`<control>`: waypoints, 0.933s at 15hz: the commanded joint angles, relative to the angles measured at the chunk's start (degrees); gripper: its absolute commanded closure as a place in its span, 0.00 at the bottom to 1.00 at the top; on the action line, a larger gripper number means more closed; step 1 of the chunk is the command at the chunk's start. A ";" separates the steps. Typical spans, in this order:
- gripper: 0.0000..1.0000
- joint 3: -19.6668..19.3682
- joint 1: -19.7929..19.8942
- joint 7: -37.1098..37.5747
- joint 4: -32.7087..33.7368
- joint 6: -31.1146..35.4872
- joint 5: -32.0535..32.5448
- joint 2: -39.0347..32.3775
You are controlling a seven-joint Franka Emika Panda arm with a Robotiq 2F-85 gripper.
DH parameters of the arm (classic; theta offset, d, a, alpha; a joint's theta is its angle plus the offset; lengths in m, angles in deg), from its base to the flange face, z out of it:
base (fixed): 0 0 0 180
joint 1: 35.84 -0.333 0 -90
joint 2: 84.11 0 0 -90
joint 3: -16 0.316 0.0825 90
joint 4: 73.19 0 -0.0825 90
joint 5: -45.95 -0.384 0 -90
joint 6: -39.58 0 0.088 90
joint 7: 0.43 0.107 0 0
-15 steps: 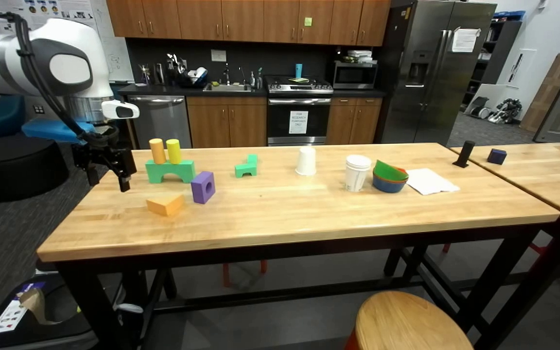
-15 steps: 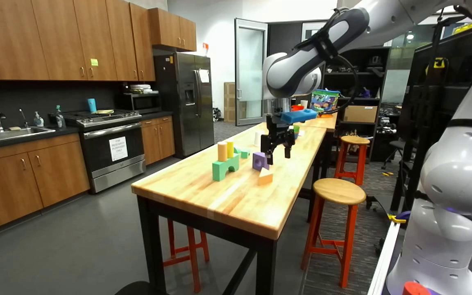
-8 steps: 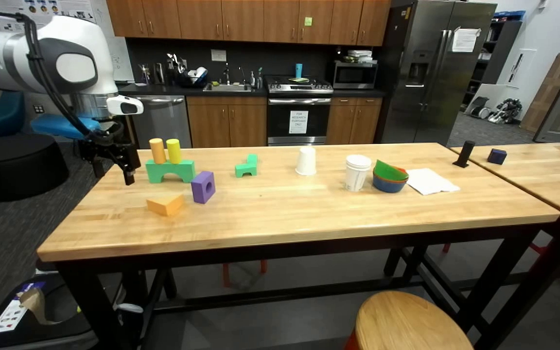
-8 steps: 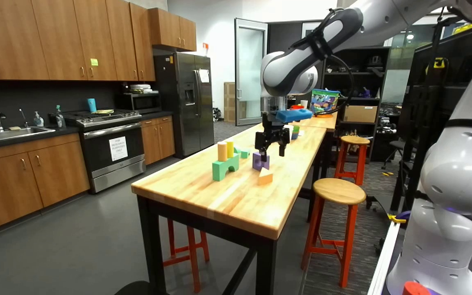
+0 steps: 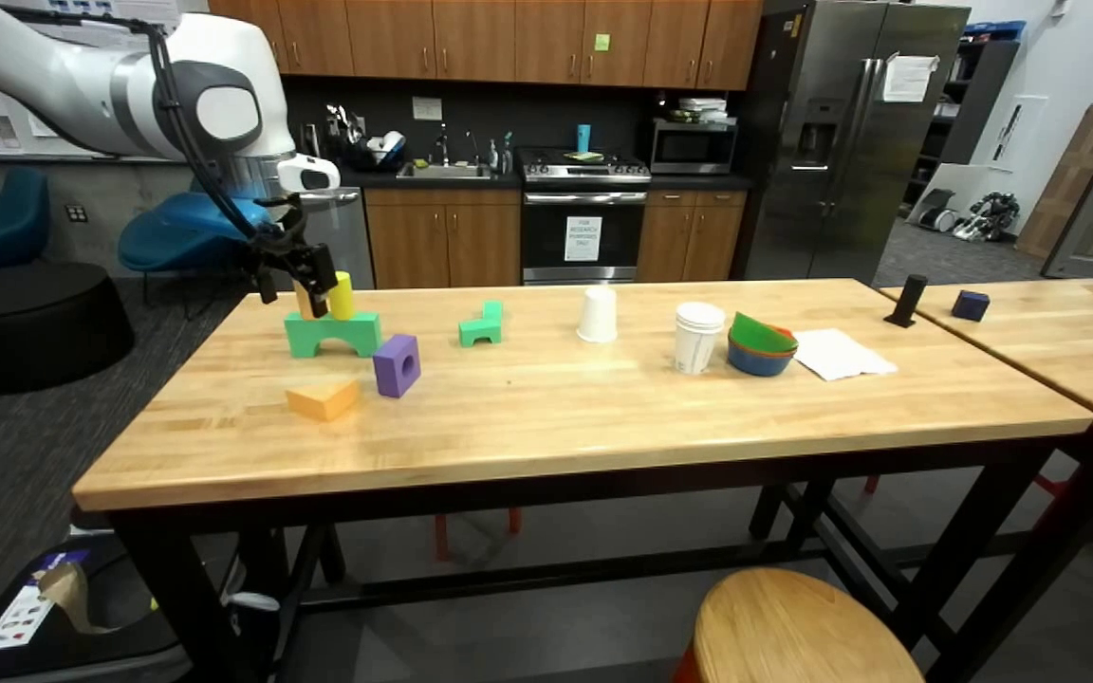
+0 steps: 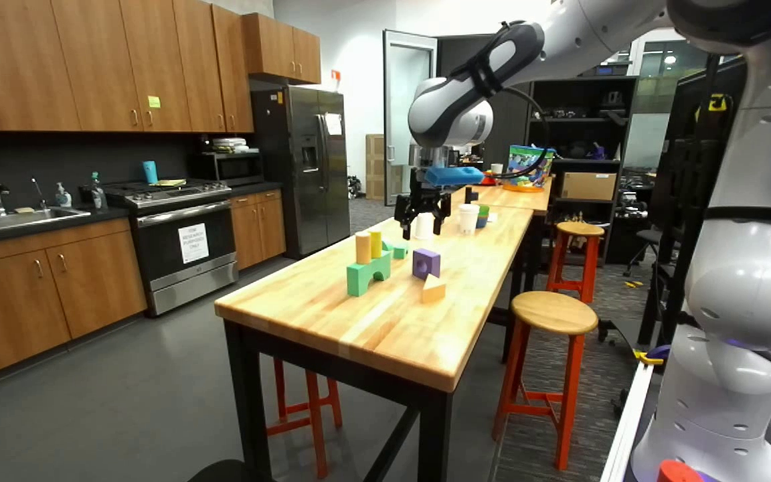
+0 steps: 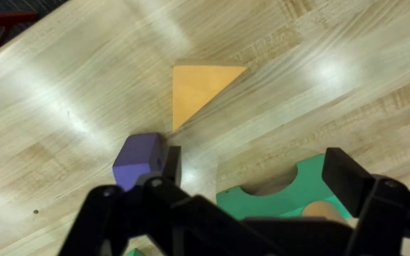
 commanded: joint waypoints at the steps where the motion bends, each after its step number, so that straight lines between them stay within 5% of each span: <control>1: 0.00 -1.14 1.11 0.69 4.96 -0.97 -0.15 -4.00; 9: 0.00 -2.61 2.08 -0.54 7.11 -1.93 1.87 -6.24; 14: 0.00 -2.78 2.49 -7.40 7.58 -4.65 2.20 -6.45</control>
